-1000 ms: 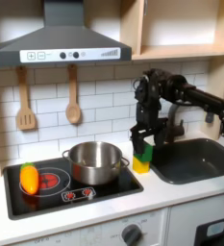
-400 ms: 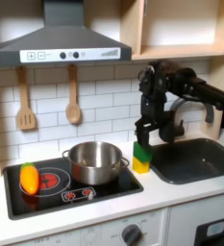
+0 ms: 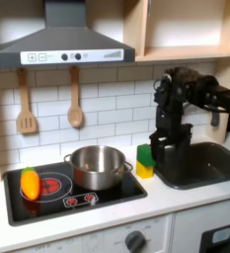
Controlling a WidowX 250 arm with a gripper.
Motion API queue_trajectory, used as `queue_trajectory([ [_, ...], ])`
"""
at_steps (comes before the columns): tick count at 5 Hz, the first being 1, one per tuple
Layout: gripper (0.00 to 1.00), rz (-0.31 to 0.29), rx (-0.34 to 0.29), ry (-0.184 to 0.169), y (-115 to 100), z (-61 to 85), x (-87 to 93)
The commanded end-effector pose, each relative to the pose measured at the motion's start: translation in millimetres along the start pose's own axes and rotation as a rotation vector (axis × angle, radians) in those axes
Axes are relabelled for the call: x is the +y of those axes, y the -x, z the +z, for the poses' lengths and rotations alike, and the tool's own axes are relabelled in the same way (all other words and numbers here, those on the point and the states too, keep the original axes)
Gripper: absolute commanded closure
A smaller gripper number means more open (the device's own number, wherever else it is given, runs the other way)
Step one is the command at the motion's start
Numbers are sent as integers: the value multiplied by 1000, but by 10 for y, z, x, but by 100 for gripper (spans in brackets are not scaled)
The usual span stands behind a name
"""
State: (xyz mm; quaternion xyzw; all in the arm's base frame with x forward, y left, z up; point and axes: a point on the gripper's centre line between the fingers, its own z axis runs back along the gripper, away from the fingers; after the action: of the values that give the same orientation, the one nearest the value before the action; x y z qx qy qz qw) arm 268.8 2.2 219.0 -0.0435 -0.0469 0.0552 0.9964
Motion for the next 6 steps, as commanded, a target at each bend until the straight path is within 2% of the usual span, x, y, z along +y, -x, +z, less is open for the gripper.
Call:
queue_trajectory([
  [1,0,-70,69,-16,558,-87,-107],
  [3,0,-108,69,-33,934,-14,-217],
  [4,0,-89,91,-51,1113,-20,-203],
  [5,0,-68,96,-44,1205,-13,-218],
  [6,0,-67,92,-51,1189,-13,-198],
])
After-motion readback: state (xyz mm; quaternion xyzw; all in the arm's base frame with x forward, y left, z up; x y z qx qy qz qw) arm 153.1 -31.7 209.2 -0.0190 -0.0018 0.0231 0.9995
